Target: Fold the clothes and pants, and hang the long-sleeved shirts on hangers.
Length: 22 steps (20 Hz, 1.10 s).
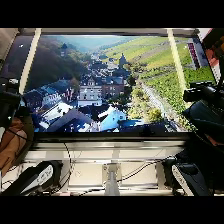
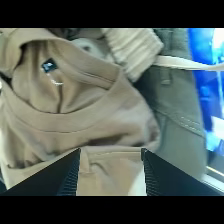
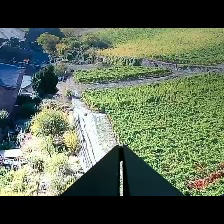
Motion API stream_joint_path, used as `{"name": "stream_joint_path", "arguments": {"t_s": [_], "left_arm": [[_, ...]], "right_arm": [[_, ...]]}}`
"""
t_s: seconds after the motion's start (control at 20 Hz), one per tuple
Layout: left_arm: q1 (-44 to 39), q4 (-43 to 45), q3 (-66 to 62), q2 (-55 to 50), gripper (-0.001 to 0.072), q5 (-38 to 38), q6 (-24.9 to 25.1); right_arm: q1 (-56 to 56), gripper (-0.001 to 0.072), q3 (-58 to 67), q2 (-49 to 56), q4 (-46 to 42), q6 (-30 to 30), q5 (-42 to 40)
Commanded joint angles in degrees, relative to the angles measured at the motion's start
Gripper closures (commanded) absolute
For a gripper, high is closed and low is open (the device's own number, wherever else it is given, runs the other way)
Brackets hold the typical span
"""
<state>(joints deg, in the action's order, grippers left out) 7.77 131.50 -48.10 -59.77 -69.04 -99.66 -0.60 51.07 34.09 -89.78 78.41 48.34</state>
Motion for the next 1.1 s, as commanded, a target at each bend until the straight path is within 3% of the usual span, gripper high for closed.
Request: {"name": "stream_joint_path", "arguments": {"t_s": [0.0,0.25,0.3,0.35,0.4,0.7,1.05], "left_arm": [[3.9,1.2,0.0,-0.2,0.0262,0.6,0.0],[12.2,-0.1,0.0,-0.3,0.0261,0.9,0.0],[13.1,-0.2,0.0,-0.6,0.0225,0.9,1.1],[13.9,-0.2,0.0,-1.2,0.0075,0.9,3.1],[14.4,-0.2,0.0,-2.0,0.0006,0.8,4.3],[15.2,-0.2,0.0,-9.2,0.0005,2.1,4.5],[15.2,-0.1,0.0,-17.0,0.001,8.6,4.5]], "right_arm": [[0.0,0.0697,0.1,0.0,0.0,0.0,0.0],[0.0,0.0696,0.1,0.0,0.0,0.0,0.0],[0.0,0.0696,0.1,0.0,0.0,0.0,0.0],[0.0,0.0697,0.1,0.0,0.0,0.0,0.0],[0.0,0.0696,0.1,0.0,0.0,0.0,0.0],[0.0,0.0696,0.1,0.0,0.0,0.0,0.0],[0.0,0.0697,0.1,0.0,0.0,0.0,0.0]]}}
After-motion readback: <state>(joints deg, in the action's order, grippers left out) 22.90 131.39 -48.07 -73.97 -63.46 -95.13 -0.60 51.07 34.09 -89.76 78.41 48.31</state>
